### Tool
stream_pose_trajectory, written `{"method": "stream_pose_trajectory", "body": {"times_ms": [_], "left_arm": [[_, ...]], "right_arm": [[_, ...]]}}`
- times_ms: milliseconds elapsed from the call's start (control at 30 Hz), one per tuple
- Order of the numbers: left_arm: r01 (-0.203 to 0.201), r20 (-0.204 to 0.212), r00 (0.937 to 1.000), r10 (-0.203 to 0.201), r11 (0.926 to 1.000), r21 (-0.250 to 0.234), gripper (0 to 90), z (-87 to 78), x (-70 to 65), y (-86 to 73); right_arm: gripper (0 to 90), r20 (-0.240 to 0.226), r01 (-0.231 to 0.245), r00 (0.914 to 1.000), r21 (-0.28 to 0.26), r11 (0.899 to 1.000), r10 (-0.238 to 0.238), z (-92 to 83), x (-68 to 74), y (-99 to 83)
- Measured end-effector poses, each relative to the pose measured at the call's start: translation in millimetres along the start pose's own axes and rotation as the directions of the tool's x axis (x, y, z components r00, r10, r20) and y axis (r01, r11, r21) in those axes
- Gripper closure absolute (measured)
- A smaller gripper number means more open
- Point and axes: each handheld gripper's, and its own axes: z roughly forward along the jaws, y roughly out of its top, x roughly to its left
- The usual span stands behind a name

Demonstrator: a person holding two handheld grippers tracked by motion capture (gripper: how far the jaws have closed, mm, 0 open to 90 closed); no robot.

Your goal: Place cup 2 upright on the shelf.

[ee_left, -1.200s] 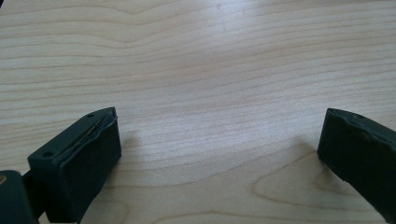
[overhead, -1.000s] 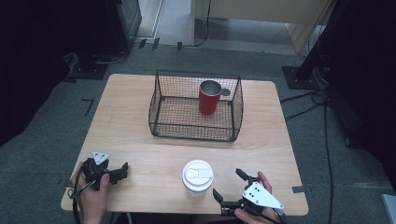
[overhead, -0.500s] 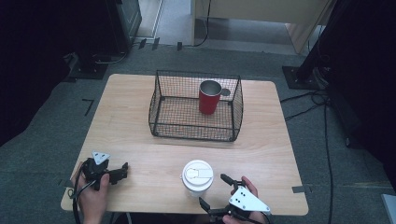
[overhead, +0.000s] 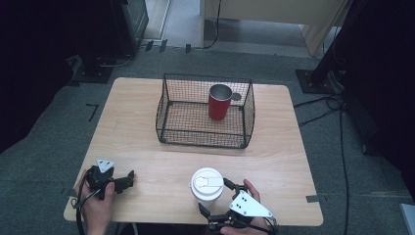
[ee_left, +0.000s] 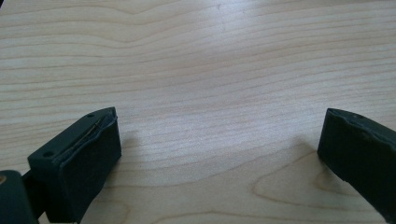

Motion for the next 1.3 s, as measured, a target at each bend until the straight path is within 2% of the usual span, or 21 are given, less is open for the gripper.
{"method": "stream_pose_trajectory", "body": {"times_ms": [133, 167, 633, 900, 1300], "left_arm": [[0.000, 0.000, 1.0000, 0.000, 1.0000, 0.000, 0.0, 0.0, 0.0, 0.0], [0.000, 0.000, 1.0000, 0.000, 1.0000, 0.000, 0.0, 0.0, 0.0, 0.0], [-0.002, -0.001, 1.0000, 0.002, 1.0000, 0.002, 0.0, 0.4, 0.0, 0.7], [-0.002, -0.001, 1.0000, 0.002, 1.0000, 0.003, 0.0, 0.3, 0.0, 0.6], [-0.002, -0.001, 1.0000, 0.002, 1.0000, 0.002, 0.0, 0.3, 0.1, 0.7]], "right_arm": [[1.5, 0.011, 0.013, 0.9999, 0.005, 1.000, -0.013, 4.4, -0.1, 2.5], [4.5, 0.013, 0.017, 0.9998, 0.001, 1.000, -0.017, 6.6, -0.5, 3.6], [8.9, 0.013, 0.051, 0.9986, 0.023, 0.998, -0.051, 22.5, 4.8, 11.3], [13.4, 0.027, 0.050, 0.9983, 0.038, 0.998, -0.051, 29.2, 5.9, 12.7], [13.7, 0.061, 0.037, 0.9973, 0.055, 0.998, -0.040, 38.7, 7.8, 10.8]]}}
